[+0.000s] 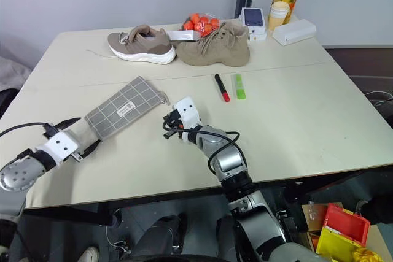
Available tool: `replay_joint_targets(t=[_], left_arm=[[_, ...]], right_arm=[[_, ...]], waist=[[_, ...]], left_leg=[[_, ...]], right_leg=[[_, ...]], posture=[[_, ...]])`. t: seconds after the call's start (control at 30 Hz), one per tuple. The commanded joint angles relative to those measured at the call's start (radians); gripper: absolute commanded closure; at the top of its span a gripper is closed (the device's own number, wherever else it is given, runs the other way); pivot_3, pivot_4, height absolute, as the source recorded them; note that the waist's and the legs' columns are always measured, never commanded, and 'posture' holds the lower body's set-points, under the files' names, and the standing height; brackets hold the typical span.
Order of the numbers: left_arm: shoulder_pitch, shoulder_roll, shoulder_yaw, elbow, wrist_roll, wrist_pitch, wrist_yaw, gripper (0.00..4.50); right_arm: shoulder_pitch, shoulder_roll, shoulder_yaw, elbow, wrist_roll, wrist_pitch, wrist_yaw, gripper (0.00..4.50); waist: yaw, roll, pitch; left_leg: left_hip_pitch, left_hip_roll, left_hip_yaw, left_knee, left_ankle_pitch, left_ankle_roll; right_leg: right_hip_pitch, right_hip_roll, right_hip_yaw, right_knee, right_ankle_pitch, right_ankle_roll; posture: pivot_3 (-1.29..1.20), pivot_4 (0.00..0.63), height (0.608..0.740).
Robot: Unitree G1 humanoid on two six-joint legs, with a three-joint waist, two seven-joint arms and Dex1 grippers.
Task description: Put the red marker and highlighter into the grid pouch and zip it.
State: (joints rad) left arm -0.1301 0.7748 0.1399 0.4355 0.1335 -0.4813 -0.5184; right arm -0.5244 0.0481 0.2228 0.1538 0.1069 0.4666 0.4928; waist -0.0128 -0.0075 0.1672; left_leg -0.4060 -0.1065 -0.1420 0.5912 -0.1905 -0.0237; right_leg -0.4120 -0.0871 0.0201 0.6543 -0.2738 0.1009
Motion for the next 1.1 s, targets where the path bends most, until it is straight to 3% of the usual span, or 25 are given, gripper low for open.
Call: replay_joint_targets(t=[0.03,0.37,0.47,0.67,0.73,0.9,1.1], left_arm=[[-0.071,-0.002,-0.067,0.105,0.061,-0.07,0.014,0.0],[-0.253,-0.037,-0.185,0.293,0.121,-0.304,0.042,0.0],[-0.292,-0.044,-0.194,0.323,0.098,-0.348,0.026,0.79],[-0.305,-0.041,-0.196,0.347,0.059,-0.372,-0.003,3.72],[-0.291,-0.044,-0.187,0.342,0.039,-0.363,-0.005,4.36],[-0.243,-0.068,-0.155,0.254,-0.04,-0.287,-0.006,4.36],[-0.167,-0.14,-0.161,-0.007,-0.062,-0.081,0.006,4.36]], right_arm=[[0.016,0.005,0.001,-0.088,0.024,0.015,-0.01,4.46],[0.047,-0.038,-0.051,-0.13,0.046,0.02,-0.05,4.46],[0.045,-0.041,-0.057,-0.127,0.05,0.016,-0.058,4.5],[0.048,-0.041,-0.06,-0.127,0.051,0.011,-0.071,4.5],[0.048,-0.043,-0.062,-0.127,0.051,0.011,-0.072,4.5],[0.051,-0.05,-0.056,-0.121,0.048,0.007,-0.069,4.5],[0.043,-0.047,-0.05,-0.105,0.045,-0.003,-0.07,4.5]], waist=[[0.001,0.0,0.0],[0.002,0.0,-0.001],[-0.002,-0.001,-0.001],[-0.008,-0.001,0.0],[-0.009,-0.001,0.0],[-0.009,-0.001,0.0],[-0.004,-0.001,0.0]], left_leg=[[0.0,0.0,0.0,0.0,0.0,0.0],[0.0,-0.001,0.0,0.001,0.0,0.0],[-0.001,-0.001,0.001,0.001,0.0,0.0],[-0.003,0.0,0.001,0.0,0.0,0.0],[-0.002,0.0,0.001,0.0,0.0,0.0],[-0.002,-0.001,0.001,0.0,0.0,0.0],[-0.002,-0.001,0.001,0.001,0.0,0.0]], right_leg=[[0.0,0.0,0.0,0.0,0.0,0.0],[0.001,-0.001,-0.001,0.0,0.0,0.001],[0.002,-0.001,0.0,0.0,0.0,0.001],[0.001,0.0,0.0,0.0,0.0,0.001],[0.001,0.0,0.0,0.0,0.0,0.001],[0.001,0.0,0.001,0.0,0.0,0.001],[0.002,0.0,0.001,0.0,0.0,0.001]], posture=[[0.0,0.15,0.74],[0.0,0.15,0.74],[0.0,0.15,0.74],[0.0,0.15,0.74],[0.0,0.15,0.74],[0.0,0.15,0.74],[0.0,0.15,0.74]])
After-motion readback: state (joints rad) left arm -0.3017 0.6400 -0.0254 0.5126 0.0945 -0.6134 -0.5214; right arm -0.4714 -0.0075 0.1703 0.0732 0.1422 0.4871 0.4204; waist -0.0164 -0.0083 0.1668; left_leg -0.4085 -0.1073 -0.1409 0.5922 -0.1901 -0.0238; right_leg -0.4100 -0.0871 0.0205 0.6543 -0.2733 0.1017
